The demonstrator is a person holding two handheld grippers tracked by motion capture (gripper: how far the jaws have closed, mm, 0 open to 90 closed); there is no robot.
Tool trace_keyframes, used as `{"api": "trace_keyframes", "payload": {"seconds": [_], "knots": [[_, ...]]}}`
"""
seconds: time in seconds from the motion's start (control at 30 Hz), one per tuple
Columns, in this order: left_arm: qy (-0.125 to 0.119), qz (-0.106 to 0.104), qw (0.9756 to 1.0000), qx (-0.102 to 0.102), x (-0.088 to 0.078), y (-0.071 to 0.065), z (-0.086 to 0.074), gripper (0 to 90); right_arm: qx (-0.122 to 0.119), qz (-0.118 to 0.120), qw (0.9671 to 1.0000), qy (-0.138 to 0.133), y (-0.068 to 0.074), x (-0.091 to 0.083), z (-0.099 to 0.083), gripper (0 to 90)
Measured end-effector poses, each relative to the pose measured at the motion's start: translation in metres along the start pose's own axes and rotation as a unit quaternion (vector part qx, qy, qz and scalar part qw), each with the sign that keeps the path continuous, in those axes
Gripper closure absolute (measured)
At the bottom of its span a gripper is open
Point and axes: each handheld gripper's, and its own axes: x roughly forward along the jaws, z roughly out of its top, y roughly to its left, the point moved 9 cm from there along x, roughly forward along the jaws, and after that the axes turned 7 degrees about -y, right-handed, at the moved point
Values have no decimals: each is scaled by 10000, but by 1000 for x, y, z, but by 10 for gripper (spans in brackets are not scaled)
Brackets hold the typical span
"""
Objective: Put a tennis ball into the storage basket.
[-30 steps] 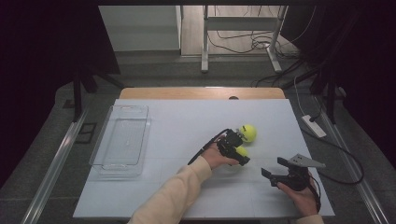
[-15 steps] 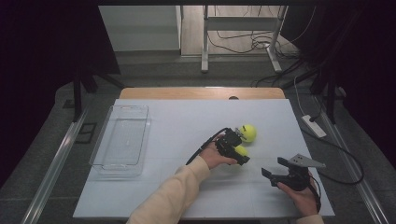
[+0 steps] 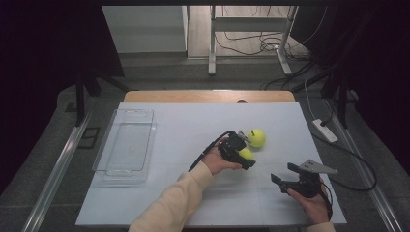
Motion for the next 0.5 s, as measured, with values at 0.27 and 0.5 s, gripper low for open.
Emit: {"api": "trace_keyframes", "payload": {"seconds": [0.27, 0.5], "knots": [[-195, 68, 9998, 29, -10, 1, 3, 282, -9, -6, 10000, 6, 0, 0, 0, 119], [-318, 138, 9994, 37, -17, 3, 2, 281, -5, -12, 10000, -16, -1, 0, 0, 119]]}}
